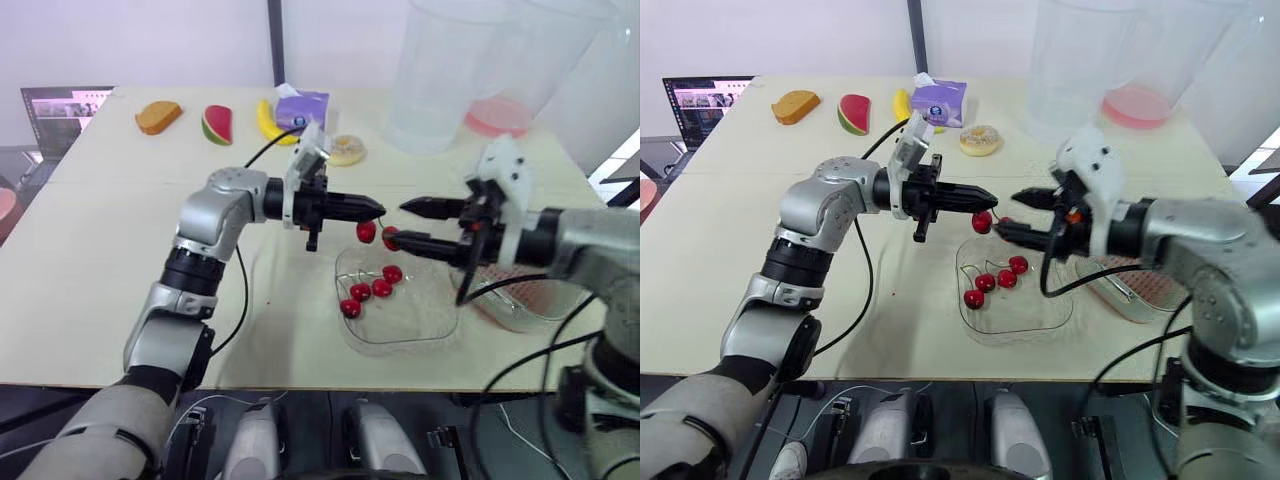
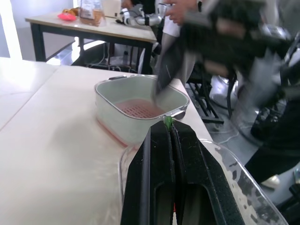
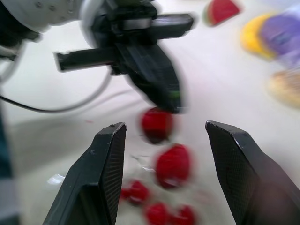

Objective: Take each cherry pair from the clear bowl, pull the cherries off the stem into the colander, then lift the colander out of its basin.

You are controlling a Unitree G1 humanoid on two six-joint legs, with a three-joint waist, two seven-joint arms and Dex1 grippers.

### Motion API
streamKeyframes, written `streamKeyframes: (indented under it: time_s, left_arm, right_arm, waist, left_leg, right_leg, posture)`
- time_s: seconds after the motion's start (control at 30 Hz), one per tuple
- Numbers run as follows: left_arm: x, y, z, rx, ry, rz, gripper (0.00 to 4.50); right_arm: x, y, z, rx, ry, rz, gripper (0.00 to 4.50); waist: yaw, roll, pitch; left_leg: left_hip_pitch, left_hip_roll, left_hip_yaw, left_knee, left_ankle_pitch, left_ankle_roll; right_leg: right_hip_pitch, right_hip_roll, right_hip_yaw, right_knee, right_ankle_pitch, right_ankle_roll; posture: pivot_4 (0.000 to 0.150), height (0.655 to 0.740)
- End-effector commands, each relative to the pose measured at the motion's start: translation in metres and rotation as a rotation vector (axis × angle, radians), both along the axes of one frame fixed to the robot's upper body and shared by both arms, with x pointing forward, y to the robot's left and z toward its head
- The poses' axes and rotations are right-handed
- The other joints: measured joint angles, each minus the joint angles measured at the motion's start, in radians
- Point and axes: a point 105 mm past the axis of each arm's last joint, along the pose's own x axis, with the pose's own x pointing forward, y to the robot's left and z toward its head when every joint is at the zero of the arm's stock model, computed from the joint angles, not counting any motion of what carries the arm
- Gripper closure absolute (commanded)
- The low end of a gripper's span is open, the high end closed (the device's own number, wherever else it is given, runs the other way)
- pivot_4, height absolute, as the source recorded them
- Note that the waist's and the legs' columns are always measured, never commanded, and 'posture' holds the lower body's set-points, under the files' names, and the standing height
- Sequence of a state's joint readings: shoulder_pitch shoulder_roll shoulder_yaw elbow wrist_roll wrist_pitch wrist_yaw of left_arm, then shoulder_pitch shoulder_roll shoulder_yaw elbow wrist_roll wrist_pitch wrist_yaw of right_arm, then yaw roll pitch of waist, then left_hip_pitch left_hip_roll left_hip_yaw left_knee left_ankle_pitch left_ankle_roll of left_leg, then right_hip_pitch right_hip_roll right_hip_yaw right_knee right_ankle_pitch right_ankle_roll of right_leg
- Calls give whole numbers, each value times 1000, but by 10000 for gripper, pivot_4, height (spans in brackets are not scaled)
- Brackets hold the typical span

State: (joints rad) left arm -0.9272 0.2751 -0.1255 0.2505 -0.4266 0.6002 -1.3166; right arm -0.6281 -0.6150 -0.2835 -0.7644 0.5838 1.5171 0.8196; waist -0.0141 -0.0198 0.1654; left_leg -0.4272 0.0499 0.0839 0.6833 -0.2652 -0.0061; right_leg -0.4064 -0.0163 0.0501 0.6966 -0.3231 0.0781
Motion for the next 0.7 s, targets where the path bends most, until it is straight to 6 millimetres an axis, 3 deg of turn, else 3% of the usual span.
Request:
streamKeyframes:
  time_s: [0.03, 0.7]
  left_arm:
    - [-4, 2, 14, -28, -40, 2, 45000]
    - [-16, 2, 20, -31, -43, -59, 45000]
  right_arm:
    - [-1, 2, 4, 22, 2, -18, 15682]
    - [9, -2, -10, -70, 40, -1, 15682]
  waist:
    - [2, 0, 0]
    - [-1, 0, 0]
  left_leg:
    - [0, 0, 0, 0, 0, 0]
    - [0, 0, 0, 0, 0, 0]
  right_leg:
    - [0, 0, 0, 0, 0, 0]
    - [0, 3, 1, -1, 0, 0]
  posture:
    - [1500, 7400]
    - [1500, 7400]
